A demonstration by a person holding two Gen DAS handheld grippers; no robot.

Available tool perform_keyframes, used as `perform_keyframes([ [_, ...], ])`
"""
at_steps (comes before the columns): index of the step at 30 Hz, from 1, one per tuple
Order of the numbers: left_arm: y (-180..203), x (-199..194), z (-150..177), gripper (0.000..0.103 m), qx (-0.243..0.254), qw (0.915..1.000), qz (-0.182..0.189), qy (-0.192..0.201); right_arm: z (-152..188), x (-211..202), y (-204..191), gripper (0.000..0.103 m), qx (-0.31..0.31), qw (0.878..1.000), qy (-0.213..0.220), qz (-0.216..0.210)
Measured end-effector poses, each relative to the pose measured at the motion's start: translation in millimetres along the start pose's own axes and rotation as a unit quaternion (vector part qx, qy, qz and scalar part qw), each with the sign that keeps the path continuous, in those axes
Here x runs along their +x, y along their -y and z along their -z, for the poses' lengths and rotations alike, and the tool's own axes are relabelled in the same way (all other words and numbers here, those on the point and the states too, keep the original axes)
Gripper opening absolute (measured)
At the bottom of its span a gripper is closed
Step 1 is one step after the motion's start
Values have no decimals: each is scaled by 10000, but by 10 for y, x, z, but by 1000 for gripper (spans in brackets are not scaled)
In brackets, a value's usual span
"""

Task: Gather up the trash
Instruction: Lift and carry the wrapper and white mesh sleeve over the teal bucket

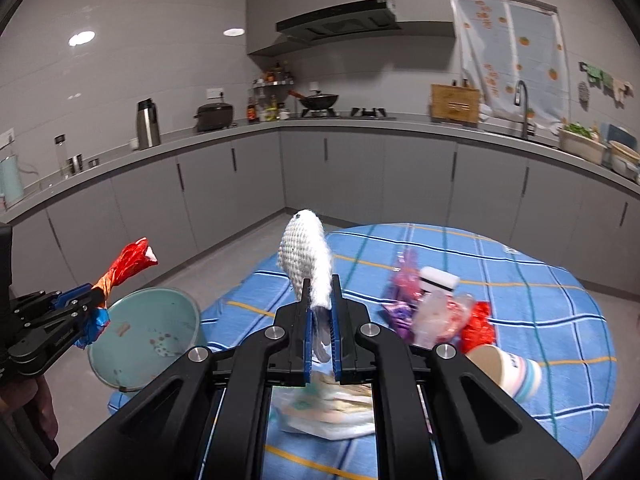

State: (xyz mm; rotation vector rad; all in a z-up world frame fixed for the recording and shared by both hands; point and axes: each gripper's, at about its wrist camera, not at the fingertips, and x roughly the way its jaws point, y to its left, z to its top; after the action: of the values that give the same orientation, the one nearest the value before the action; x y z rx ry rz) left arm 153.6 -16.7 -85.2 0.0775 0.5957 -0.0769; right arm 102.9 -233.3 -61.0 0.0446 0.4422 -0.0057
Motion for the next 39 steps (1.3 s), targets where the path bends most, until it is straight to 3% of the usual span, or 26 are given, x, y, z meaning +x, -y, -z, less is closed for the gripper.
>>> perform_keyframes([
  [26,-710,245,113,16,-429,9970,-591,-269,-48,523,-954,8,-484,9930,-275,-1046],
  [39,-760,520,217,17,-474,9960,-508,-566,90,940,-1458,8,-729,9823,-678,-1589],
])
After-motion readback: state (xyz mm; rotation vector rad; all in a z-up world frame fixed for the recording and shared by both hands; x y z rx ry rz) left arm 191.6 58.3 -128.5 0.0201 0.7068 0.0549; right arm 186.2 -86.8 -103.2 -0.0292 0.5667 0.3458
